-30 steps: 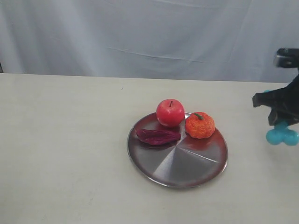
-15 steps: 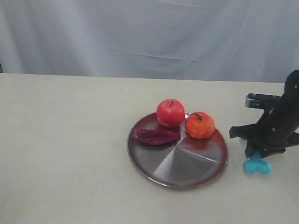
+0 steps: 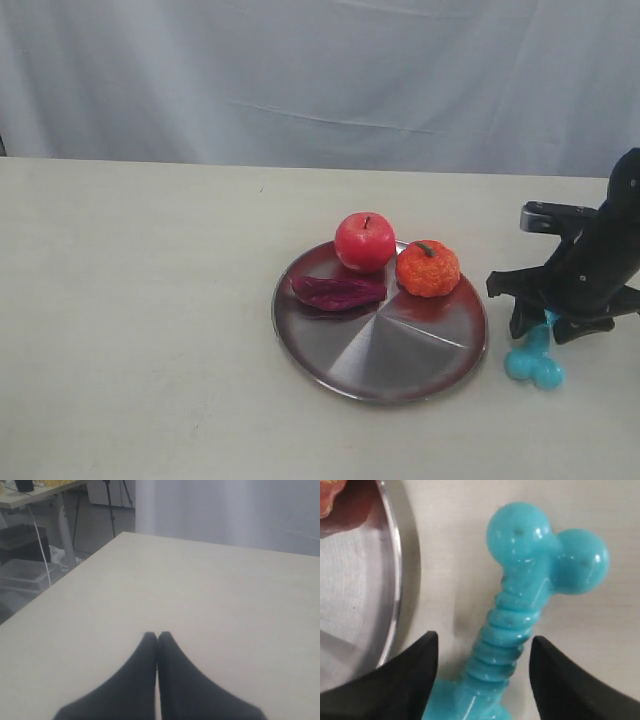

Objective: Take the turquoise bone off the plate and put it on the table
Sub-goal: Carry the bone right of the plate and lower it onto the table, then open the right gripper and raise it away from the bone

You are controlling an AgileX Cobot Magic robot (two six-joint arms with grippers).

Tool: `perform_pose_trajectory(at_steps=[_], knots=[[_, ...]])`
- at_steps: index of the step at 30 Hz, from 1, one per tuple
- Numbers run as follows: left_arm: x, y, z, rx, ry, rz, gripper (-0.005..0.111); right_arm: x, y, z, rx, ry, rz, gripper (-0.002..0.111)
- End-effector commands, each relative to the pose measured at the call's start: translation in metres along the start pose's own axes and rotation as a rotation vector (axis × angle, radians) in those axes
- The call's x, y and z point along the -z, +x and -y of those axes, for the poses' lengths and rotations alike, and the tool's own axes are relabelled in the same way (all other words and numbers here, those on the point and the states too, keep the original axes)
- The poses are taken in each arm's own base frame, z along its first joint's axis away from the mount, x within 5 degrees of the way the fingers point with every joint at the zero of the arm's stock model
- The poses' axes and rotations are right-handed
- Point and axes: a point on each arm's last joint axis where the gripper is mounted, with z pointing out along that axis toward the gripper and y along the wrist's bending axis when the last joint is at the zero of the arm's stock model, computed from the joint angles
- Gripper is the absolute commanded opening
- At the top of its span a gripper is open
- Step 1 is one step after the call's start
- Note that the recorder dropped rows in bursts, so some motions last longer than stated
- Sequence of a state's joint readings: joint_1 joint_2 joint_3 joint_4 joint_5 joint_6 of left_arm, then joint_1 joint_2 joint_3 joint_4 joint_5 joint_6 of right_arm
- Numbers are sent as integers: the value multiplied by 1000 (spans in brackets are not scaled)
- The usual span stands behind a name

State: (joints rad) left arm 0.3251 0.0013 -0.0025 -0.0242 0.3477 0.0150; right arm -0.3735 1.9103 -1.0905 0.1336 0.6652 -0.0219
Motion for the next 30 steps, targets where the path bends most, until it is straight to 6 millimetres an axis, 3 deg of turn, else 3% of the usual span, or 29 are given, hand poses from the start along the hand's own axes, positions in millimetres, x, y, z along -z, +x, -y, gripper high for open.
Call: perform_pose_trajectory(at_steps=[1, 3, 6, 10, 14, 19, 24, 30], knots=[[0, 0, 0, 6, -2, 4, 0, 25, 0, -1, 8, -7, 36, 52], [0, 0, 0, 6, -2, 4, 0, 49, 0, -3, 11, -13, 99, 43], [0, 0, 0, 6, -2, 4, 0, 101, 1, -7, 30, -21, 240, 24], [0, 0, 0, 6, -2, 4, 0, 185, 16, -12, 67, -30, 504, 0], [0, 0, 0, 6, -2, 4, 0, 269, 53, -14, 109, -9, 813, 0], [0, 0, 0, 6, -2, 4, 0, 344, 114, -12, 161, 42, 1161, 0], [0, 0, 0, 6, -2, 4, 0, 389, 184, -10, 157, 24, 1412, 0], [0, 0, 0, 6, -2, 4, 0, 397, 248, -7, 151, -15, 1526, 0]])
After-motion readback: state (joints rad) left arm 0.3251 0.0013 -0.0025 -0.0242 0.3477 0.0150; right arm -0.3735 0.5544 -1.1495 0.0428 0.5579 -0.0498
